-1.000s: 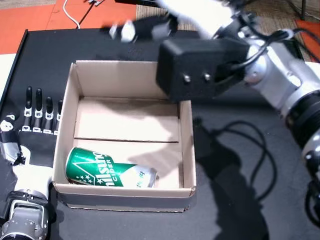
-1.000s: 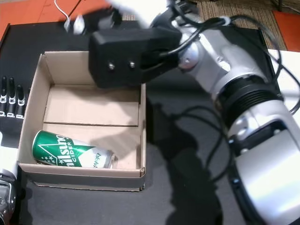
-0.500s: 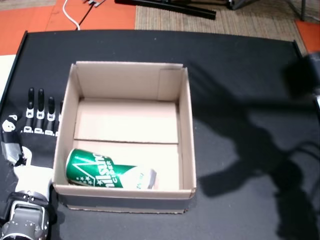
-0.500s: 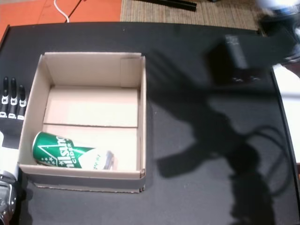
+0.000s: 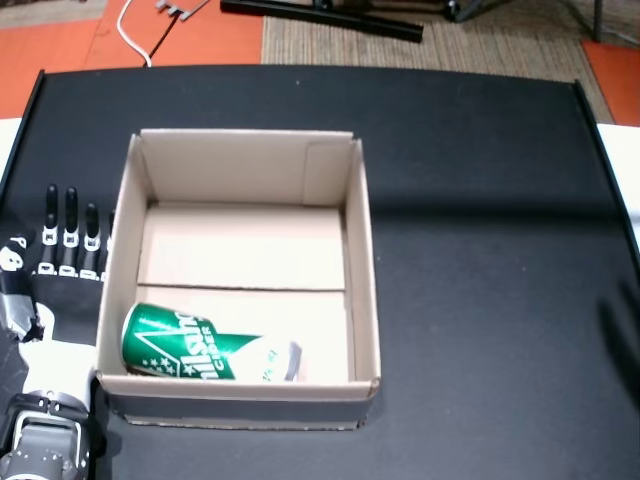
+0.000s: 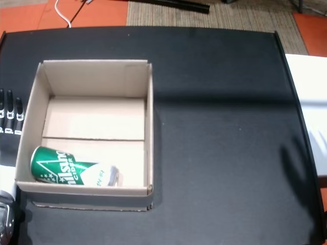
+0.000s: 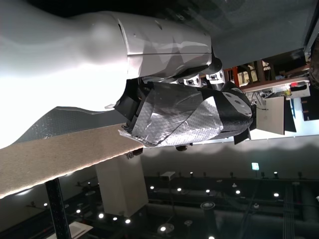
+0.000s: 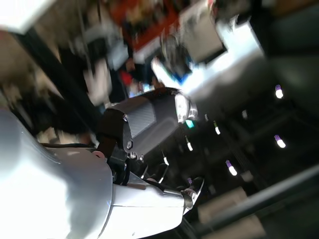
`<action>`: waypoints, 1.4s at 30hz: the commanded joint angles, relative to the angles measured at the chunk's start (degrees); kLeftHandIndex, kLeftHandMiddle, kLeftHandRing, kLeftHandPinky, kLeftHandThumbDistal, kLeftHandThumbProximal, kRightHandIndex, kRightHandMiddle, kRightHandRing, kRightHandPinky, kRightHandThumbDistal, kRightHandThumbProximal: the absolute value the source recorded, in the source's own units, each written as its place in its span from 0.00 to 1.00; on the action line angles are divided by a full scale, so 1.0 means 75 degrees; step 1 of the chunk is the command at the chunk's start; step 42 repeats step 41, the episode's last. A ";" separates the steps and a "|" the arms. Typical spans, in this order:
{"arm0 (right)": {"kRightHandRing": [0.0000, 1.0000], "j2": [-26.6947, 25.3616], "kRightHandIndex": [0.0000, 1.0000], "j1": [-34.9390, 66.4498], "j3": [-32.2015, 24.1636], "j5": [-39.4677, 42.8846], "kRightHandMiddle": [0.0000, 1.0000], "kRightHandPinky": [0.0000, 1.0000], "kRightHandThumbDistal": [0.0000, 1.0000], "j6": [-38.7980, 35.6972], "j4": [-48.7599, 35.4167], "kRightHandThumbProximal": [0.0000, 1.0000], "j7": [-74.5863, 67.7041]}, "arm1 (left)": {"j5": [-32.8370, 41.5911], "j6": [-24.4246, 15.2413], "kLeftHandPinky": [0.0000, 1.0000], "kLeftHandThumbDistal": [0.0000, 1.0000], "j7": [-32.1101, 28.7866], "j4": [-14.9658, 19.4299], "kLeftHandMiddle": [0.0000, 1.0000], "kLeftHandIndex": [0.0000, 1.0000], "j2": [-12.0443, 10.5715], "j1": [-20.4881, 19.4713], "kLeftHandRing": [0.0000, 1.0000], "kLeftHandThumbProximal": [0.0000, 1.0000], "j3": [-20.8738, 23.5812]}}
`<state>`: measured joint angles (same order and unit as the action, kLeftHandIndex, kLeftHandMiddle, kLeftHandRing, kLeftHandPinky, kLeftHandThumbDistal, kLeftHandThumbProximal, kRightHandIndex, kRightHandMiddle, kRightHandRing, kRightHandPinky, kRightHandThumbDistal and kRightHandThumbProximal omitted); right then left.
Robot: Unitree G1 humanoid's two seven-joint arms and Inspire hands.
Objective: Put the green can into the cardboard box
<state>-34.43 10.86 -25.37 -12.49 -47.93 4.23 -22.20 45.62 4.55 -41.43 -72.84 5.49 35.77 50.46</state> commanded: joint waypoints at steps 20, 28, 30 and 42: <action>1.00 0.2833 0.83 0.3014 0.1400 -0.6203 0.92 1.00 0.70 -0.2419 0.5042 0.43 -0.6379 | -0.0089 0.0224 0.69 0.06 0.0310 -0.0357 0.46 0.50 -0.0159 -0.0480 0.57 0.83 -0.0059; 1.00 0.2738 0.85 0.2817 0.3812 -0.6601 0.93 1.00 0.70 -0.1698 0.7070 0.46 -0.9281 | -0.0104 0.0209 0.69 0.08 0.0295 -0.0372 0.46 0.49 -0.0117 -0.0524 0.56 0.81 -0.0098; 1.00 0.2803 0.84 0.2727 0.4120 -0.6458 0.94 1.00 0.71 -0.1750 0.7280 0.46 -0.9373 | -0.0087 0.0264 0.71 0.07 0.0283 -0.0373 0.47 0.50 -0.0102 -0.0521 0.57 0.83 -0.0091; 1.00 0.2672 0.85 0.2579 0.4684 -0.5957 0.95 1.00 0.70 -0.1643 0.7403 0.48 -0.9373 | -0.0069 0.0233 0.72 0.07 0.0389 -0.0368 0.47 0.49 -0.0121 -0.0506 0.59 0.82 -0.0070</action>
